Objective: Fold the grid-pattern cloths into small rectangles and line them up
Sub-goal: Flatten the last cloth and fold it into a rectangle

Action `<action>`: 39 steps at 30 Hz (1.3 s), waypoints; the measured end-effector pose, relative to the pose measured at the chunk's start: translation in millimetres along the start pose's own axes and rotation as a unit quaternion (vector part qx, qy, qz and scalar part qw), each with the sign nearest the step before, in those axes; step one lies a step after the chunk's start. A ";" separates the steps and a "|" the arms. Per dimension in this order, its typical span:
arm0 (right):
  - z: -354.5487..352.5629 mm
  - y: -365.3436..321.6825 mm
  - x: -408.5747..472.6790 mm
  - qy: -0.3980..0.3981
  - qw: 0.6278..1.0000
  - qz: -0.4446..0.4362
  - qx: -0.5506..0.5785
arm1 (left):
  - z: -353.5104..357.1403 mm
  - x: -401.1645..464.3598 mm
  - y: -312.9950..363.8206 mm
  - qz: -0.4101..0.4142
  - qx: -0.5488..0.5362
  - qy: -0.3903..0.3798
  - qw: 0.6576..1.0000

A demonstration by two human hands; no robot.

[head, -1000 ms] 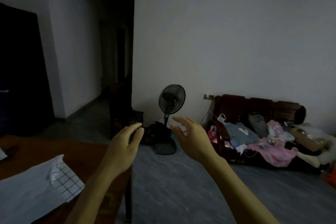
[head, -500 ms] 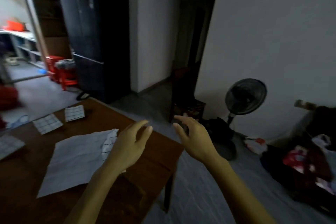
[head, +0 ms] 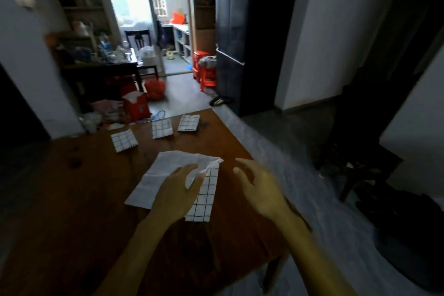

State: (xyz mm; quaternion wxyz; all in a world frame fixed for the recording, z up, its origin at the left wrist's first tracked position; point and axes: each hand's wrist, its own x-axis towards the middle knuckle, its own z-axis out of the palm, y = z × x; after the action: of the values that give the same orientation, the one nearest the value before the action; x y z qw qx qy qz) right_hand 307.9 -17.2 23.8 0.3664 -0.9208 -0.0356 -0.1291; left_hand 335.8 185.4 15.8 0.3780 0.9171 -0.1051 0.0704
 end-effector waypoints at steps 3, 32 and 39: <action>21.5 15.5 32.9 -0.024 1.000 -0.014 0.015 | 9.6 19.1 -19.5 -0.037 0.006 0.023 0.999; 263.4 163.8 243.0 -0.298 0.953 -0.003 -0.057 | 210.6 182.8 -233.4 -0.261 0.055 -0.078 0.961; 286.3 183.5 273.1 -0.387 0.897 -0.158 -0.143 | 230.8 203.5 -237.1 -0.303 0.092 -0.087 0.944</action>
State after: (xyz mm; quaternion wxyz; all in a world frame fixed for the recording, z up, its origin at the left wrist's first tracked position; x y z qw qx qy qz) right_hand 661.2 36.9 -226.2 0.1631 -0.9228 -0.3008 0.1770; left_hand 602.5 157.7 -265.2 0.2849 0.9389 0.1527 -0.1180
